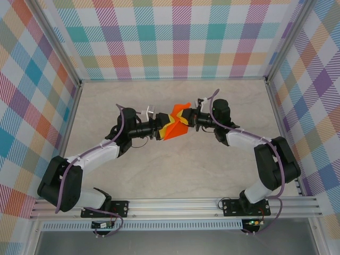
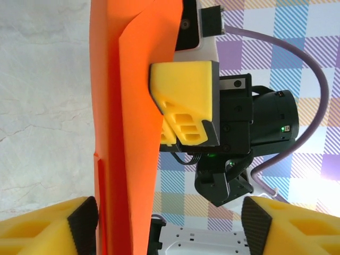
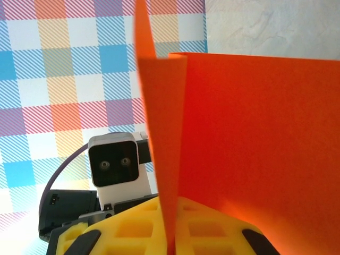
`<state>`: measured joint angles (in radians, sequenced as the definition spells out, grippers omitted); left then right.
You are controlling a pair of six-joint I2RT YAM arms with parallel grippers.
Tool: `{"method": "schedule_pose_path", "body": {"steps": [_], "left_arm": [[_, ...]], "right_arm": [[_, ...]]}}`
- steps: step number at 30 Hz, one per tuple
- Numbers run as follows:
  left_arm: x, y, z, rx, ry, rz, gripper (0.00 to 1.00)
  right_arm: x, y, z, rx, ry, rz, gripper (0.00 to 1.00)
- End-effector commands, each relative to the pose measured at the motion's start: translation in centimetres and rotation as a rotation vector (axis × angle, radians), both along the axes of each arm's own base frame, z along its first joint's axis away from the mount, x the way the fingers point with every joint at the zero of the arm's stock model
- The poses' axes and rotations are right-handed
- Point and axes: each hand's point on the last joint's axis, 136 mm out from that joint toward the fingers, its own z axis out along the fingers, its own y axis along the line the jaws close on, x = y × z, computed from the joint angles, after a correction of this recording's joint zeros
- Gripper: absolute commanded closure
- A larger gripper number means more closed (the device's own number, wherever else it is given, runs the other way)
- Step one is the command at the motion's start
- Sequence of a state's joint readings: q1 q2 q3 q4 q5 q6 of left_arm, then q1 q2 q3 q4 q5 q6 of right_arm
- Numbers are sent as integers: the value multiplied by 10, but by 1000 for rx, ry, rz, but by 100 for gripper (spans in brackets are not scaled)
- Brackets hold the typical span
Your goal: Fold a paper plane with a square sheet of paper (pick it up from the middle)
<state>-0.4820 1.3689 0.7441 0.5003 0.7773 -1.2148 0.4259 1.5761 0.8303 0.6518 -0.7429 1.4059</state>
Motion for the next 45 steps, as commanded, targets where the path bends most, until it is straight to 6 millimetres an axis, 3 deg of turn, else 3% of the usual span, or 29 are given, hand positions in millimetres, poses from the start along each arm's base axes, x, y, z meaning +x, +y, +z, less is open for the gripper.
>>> {"method": "schedule_pose_path", "body": {"steps": [1,7,10,14,18,25,29,33,37,41,45], "left_arm": [[6,0,9,-16,-38,18,40],[6,2,-3,67,-29,21,76],[3,6,-11,147,-28,8,87],[-3,18,-23,338,-50,-10,91],[-8,53,-48,727,-71,-15,93],[2,113,-69,1455,-164,12,93],[15,128,-77,1806,-227,27,93],[26,124,-86,2023,-286,46,93],[34,105,-99,2144,-339,34,92],[31,78,-129,2132,-347,-30,87],[22,46,-154,1970,-286,-112,75]], "right_arm": [[-4,2,6,34,-23,34,91],[-10,0,-1,-12,-20,53,86],[-15,-8,-8,-107,-16,41,78],[-23,-34,-22,-343,-14,-30,53],[-31,-70,-27,-574,-52,-124,35],[-47,-115,-39,-775,-67,-234,21],[-57,-129,-51,-828,-39,-265,20],[-66,-142,-63,-873,-8,-296,19],[-73,-153,-72,-902,20,-328,19],[-80,-161,-80,-925,42,-355,19],[-85,-167,-85,-941,61,-366,19]]}}
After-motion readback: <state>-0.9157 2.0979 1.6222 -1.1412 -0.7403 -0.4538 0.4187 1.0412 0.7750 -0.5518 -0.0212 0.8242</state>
